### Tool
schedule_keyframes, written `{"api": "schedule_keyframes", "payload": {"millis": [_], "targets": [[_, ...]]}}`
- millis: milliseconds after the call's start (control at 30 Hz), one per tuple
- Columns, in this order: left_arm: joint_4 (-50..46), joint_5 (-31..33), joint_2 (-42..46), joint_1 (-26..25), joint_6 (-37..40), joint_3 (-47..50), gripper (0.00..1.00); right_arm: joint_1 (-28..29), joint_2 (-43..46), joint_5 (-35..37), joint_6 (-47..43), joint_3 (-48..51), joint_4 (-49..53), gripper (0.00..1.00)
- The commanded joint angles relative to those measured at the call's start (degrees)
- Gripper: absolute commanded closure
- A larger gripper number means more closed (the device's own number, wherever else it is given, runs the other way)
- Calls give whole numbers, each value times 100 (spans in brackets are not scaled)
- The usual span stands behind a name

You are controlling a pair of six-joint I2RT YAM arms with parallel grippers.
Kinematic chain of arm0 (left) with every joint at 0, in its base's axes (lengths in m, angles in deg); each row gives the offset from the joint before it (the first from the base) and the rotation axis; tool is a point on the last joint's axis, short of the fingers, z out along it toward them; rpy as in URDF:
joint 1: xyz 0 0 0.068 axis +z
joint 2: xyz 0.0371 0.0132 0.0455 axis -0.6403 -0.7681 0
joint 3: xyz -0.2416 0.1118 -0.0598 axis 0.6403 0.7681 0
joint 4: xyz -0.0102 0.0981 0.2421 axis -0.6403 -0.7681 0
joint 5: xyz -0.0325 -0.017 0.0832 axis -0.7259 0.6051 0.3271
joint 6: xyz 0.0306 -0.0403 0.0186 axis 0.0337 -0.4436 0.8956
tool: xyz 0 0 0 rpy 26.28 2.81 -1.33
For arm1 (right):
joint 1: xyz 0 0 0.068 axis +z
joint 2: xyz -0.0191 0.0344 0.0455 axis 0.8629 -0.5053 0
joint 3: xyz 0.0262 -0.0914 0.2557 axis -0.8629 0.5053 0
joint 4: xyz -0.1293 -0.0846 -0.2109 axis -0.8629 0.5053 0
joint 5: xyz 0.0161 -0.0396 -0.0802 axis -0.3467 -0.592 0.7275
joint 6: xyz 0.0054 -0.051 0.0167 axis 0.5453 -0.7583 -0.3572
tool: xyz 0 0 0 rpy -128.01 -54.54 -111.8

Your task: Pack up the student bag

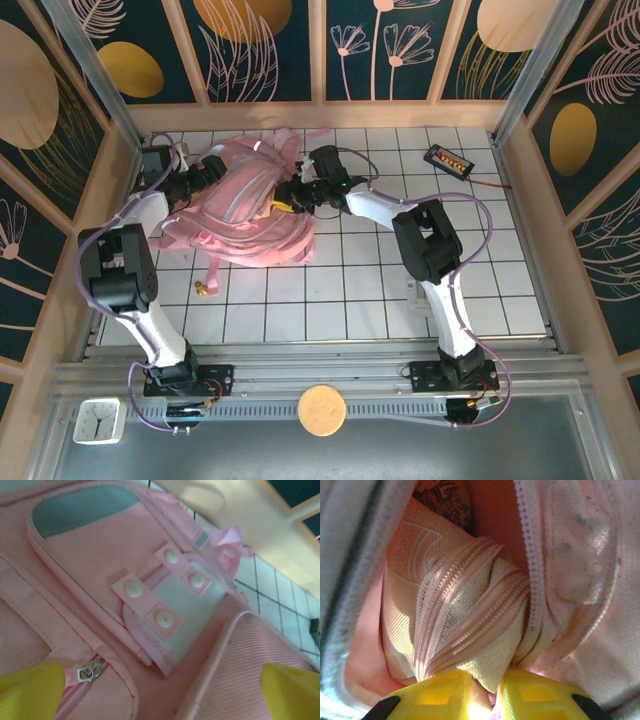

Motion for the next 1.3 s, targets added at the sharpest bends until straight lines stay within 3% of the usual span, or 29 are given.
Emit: {"api": "schedule_keyframes", "payload": {"millis": [0,200,300,467,600,800,867,1033,1167,1267], "targets": [[36,-497,-229,-38,638,21,1,142,-287,-136,188,-354,-237,80],[812,-1167,-168,-521,445,690,7,289,-821,-255,345,-1121,-230,94],[1085,-1183,-51,-758,418,1075,10,345,-1092,-342,615,-1510,-427,99],[1622,-1321,62,-1079,52,1377,14,531,-1608,-417,881,-2263,-410,100],[1600,-1285,-40,-1491,13,1377,17,782,-1988,-470,1459,-2508,-1246,100],[2046,-1455,-113,-1833,-326,1678,19,945,-2755,-492,1962,-3257,-1671,100],[1865,-1249,-64,-1863,-258,1724,20,900,-2778,-499,1955,-3290,-1633,100],[1347,-461,185,-1661,-71,1847,16,569,-1768,-186,1029,-2345,-760,85],[1346,-395,312,-1338,-142,1996,16,273,-1024,-54,537,-1585,-140,78],[1449,-446,484,-1079,-211,2169,16,113,-466,27,458,-882,-296,68]]}}
